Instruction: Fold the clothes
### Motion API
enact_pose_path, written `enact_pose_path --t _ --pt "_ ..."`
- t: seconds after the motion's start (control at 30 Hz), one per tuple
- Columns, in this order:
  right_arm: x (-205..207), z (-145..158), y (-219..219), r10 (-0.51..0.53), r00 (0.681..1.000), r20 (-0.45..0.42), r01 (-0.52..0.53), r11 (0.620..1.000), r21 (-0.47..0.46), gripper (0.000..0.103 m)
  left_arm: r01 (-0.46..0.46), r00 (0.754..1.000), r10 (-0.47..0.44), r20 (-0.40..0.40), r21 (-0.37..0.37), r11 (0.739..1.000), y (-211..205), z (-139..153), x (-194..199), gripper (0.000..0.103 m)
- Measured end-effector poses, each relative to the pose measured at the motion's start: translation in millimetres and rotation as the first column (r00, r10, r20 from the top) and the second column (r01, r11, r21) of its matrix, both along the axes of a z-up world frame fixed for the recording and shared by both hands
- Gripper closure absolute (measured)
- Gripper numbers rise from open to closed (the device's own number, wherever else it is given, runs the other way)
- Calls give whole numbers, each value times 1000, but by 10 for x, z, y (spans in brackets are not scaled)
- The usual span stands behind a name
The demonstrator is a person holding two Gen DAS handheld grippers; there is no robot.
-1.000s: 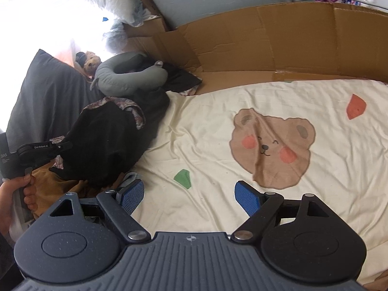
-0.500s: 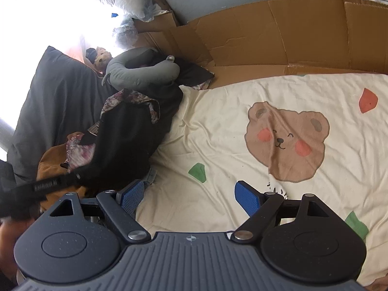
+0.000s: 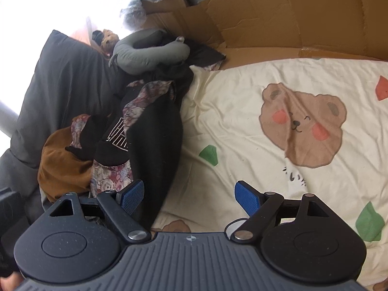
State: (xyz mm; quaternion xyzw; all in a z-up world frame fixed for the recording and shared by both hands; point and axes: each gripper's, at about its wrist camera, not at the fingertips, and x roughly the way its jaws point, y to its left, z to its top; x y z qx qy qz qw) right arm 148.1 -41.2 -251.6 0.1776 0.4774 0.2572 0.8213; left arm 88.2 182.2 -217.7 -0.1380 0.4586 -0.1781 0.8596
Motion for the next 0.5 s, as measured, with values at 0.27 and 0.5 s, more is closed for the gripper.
enact_pose_path --t 0.27,0.5 --pt "17 -165 313 108 994 -34 -108 994 4 17 35 999 -35 -29 0 999 -131 -182 -176 100" --pt "-1 -332 566 192 979 -72 -194 981 -19 17 58 997 -59 -52 -31 998 -233 -319 -249 100"
